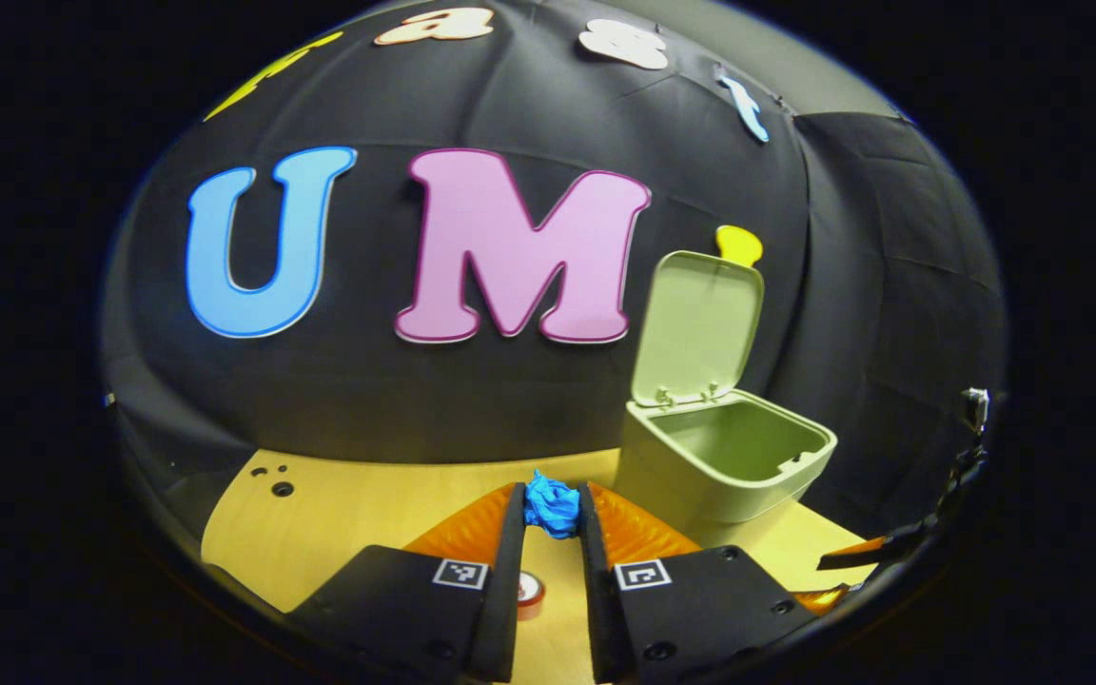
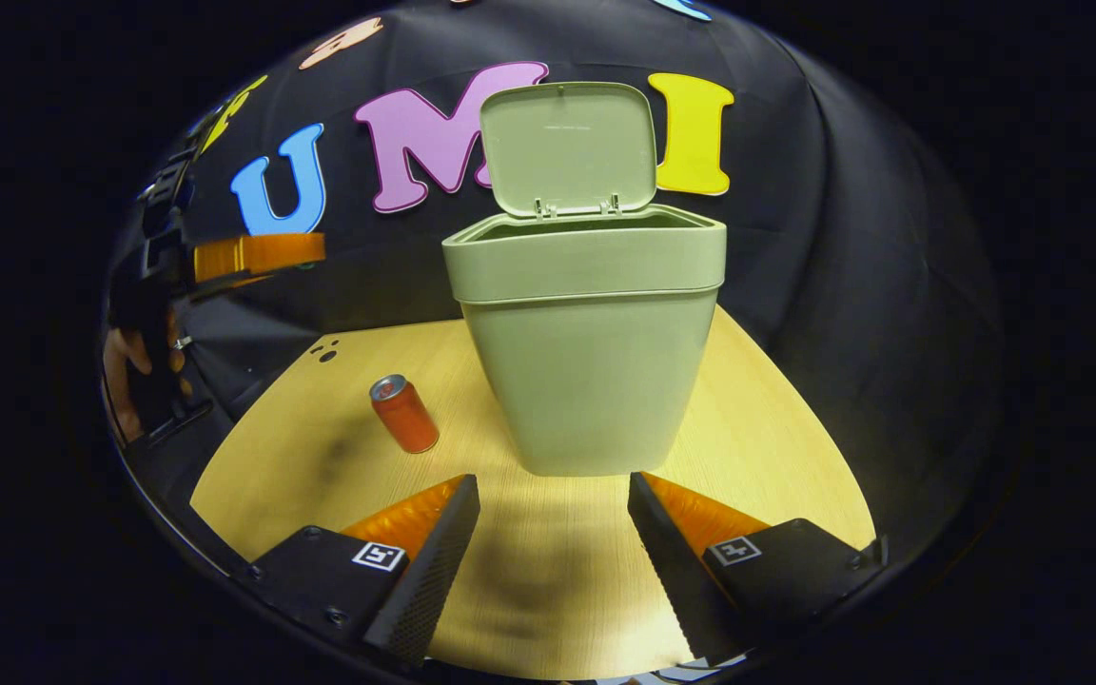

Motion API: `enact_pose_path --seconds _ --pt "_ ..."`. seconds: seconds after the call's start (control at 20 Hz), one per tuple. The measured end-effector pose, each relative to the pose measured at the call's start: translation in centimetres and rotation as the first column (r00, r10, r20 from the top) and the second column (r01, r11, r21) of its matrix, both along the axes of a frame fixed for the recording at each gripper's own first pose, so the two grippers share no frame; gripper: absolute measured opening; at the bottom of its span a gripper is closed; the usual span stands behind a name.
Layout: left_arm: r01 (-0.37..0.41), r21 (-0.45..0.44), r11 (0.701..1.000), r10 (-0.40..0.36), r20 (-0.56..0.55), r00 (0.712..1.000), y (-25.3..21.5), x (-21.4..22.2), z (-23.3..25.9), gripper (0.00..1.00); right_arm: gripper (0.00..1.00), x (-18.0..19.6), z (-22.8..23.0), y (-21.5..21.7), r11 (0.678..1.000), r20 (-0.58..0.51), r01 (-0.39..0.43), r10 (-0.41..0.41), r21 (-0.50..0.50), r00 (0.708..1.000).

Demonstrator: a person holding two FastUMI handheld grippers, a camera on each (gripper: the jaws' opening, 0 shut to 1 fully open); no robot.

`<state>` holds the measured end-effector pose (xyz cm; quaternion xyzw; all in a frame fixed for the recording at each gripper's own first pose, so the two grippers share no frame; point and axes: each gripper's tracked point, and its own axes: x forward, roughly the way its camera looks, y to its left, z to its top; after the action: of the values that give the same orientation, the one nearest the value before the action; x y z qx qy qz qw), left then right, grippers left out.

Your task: Press the lid of the desktop garbage bin to open it, pick up the crumpled paper on the desktop and throw it into the bin, then pick up the pop can on the desktop and drop it into the bin, and finally close the garbage bin lid.

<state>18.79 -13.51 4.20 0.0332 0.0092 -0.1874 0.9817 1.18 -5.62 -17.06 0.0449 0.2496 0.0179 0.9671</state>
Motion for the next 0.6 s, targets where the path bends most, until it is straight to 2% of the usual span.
enact_pose_path --seconds 0.3,0.6 --pt "0.134 0.005 0.991 -0.134 0.022 0.991 -7.0 0.5 1.2 0.34 0.99 -0.1 -0.2 -1.0 1.000 -0.004 0.018 -0.018 0.004 1.000" --pt "0.232 0.007 0.973 -0.232 -0.024 0.972 -12.7 1.6 -0.1 0.34 0.99 0.2 -0.5 -2.1 0.999 -0.010 0.037 -0.037 0.005 0.999"
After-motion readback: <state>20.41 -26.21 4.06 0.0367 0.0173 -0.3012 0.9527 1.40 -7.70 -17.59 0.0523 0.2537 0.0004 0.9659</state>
